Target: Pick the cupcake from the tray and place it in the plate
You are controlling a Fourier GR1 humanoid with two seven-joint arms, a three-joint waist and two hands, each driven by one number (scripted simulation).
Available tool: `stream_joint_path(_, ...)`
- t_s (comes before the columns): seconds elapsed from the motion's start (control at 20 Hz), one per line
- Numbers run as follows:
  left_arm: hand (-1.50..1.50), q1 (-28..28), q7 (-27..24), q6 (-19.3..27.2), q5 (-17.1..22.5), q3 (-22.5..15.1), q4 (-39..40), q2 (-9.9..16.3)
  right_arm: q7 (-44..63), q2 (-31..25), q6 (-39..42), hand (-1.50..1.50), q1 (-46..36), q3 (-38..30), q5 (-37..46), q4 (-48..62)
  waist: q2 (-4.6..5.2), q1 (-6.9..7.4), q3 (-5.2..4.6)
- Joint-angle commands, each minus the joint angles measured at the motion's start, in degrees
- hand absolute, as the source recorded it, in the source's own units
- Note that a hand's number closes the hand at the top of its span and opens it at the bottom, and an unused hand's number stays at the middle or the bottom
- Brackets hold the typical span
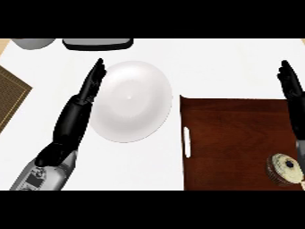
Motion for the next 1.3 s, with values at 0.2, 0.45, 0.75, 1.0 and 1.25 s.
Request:
stream_joint_path(0.2, 0.00, 8.21, 9.62, 0.43, 6.04, 9.38, 7.19, 4.72, 7.15, -2.22, 17.21, 1.50, 5.10, -8.16, -21.43, -0.99, -0.80, -0.03, -0.92)
stream_joint_path(0.45, 0.00, 9.96, 13.67, -1.22, 10.48, 13.13, 9.64, 6.21, 0.11, -7.02, 8.71, -1.50, 13.14, -15.08, -14.43, 3.97, -1.05, -2.85, -0.82)
stream_joint_path(0.75, 0.00, 7.43, 12.80, -5.88, 11.24, 14.28, 15.06, 6.49, -9.08, -10.49, 26.98, -1.50, 26.04, -13.39, -15.86, 0.34, -0.67, -0.69, -1.03)
stream_joint_path(1.0, 0.00, 7.90, 13.67, -7.37, 11.51, 15.52, 13.97, 6.87, -5.39, -17.08, 30.45, -1.50, 30.62, -15.70, -13.03, -6.36, -0.75, -0.34, -1.09)
stream_joint_path(1.25, 0.00, 9.45, 14.21, -7.37, 9.94, 15.62, 11.66, 5.26, -3.69, -17.90, 33.86, -1.50, 32.32, -18.41, -9.92, -8.18, -0.74, 0.15, -1.04)
